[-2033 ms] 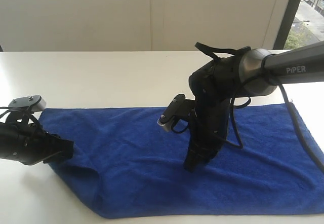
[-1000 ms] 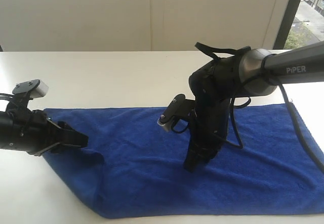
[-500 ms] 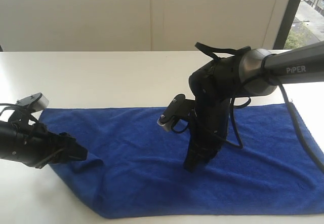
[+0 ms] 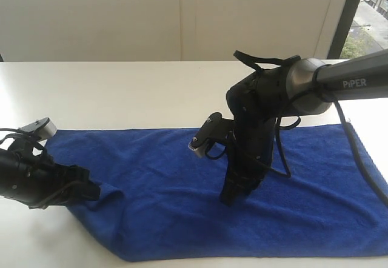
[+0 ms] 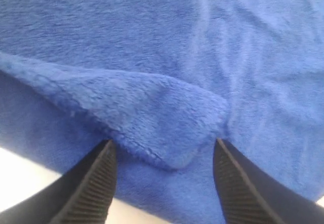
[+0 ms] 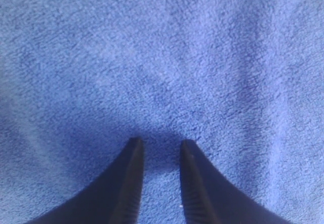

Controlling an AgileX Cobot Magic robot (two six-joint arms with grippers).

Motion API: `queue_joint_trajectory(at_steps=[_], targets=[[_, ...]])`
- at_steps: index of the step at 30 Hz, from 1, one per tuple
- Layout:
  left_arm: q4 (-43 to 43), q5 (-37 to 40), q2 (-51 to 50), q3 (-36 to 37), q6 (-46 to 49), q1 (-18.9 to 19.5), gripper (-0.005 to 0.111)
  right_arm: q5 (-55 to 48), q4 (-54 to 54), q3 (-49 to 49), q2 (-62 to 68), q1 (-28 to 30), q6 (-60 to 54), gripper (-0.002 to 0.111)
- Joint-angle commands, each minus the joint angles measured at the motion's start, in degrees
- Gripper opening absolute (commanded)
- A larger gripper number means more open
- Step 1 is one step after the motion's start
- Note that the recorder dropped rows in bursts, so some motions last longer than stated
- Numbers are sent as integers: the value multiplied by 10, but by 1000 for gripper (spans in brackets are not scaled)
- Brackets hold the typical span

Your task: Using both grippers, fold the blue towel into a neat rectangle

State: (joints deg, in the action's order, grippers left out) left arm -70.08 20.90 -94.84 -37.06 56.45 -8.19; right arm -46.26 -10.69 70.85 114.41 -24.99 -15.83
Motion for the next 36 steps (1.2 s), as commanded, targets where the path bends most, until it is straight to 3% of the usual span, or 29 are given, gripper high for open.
queue_joint_trajectory(at_steps=[1, 24, 36], targets=[[9, -22, 2, 4, -27, 1, 61, 12, 5, -3, 13, 5, 2, 26], [-84, -27, 2, 4, -9, 1, 56, 15, 8, -3, 13, 5, 2, 26], [-89, -48, 1, 4, 3, 1, 56, 13, 8, -3, 13, 5, 2, 26]])
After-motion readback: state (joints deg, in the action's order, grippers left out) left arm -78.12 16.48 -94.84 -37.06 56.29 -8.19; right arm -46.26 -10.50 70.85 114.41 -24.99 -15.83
